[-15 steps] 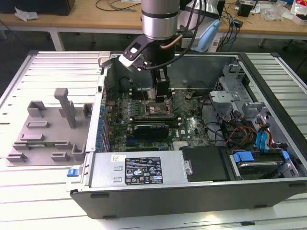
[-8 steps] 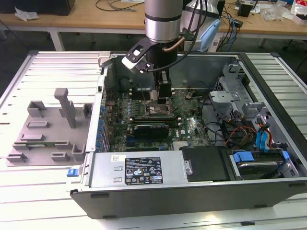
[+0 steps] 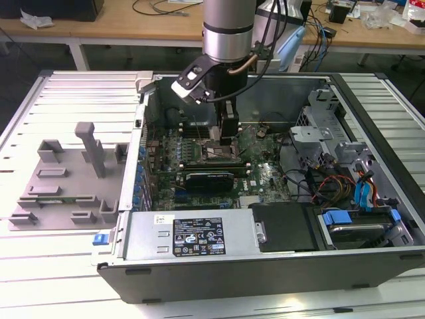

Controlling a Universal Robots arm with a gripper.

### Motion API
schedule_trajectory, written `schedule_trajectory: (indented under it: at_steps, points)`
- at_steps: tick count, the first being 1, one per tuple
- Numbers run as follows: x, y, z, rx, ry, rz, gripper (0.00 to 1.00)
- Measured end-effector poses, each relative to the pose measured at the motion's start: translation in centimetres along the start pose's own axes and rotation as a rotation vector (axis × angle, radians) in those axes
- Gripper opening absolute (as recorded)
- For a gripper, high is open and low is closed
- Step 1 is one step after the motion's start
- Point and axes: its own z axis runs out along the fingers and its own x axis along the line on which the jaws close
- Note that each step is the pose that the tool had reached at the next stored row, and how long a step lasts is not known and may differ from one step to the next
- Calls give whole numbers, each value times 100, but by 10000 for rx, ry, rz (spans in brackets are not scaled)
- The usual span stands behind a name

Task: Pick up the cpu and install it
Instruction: 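Place the cpu into insertion slot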

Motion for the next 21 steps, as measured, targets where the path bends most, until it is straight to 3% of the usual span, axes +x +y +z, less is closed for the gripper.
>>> schedule_trajectory:
  at_steps: [6,12,17,21]
  points:
    - [15,-4,106,-4,3,-1,55]
    - [37,4,291,-4,3,0,55]
    - [117,11,326,-3,2,64,55]
    - [170,11,396,20,-17,457,55]
